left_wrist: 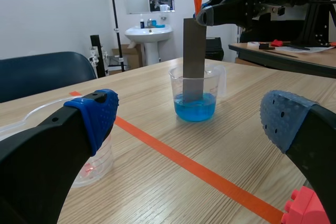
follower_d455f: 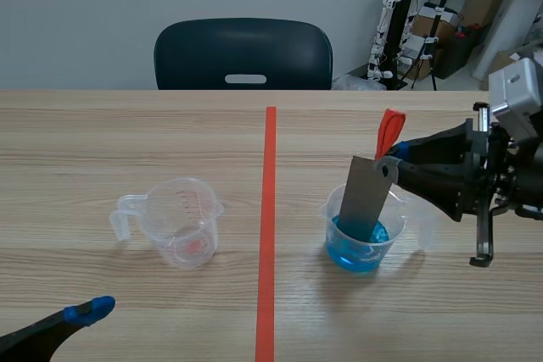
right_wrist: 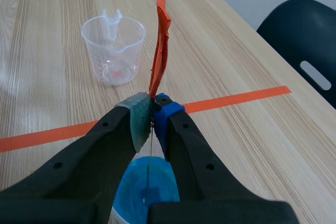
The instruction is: Do the redox reaction experiment. raise the plate out of the solution
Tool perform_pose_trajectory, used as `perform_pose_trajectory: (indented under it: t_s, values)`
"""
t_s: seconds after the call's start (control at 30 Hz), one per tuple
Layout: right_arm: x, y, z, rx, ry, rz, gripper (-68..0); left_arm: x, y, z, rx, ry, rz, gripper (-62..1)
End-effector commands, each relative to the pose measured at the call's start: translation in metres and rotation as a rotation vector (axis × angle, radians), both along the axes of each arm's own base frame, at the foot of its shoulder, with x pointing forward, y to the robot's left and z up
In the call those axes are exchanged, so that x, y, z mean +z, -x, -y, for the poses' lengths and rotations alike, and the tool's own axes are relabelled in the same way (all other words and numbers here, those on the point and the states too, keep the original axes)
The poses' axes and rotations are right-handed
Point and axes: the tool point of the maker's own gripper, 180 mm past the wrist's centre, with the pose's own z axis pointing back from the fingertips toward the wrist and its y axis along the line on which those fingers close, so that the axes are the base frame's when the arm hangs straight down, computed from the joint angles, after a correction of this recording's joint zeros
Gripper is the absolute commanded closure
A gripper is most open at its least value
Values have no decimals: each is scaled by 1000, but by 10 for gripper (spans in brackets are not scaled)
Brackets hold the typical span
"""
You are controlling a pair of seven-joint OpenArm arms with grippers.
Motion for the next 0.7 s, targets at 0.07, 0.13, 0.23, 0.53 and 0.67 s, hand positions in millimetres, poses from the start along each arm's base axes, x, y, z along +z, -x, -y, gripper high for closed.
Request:
perform_pose_trajectory:
  t_s: [0.07,0.13,0.23,0.53,0.67]
  values:
    - [23,-3,1,12,-34,40,-6,10,1,-4,-2,30,40,-566]
    - [24,-3,2,9,-36,35,-6,10,1,-8,10,31,34,-566]
    - [26,-2,2,13,-29,35,-6,10,2,-21,40,28,21,-565]
    - [37,0,0,19,-30,5,-6,17,0,-61,30,-50,20,-293]
    - [45,0,-1,18,-36,-3,-6,27,-8,-81,33,-78,40,-213]
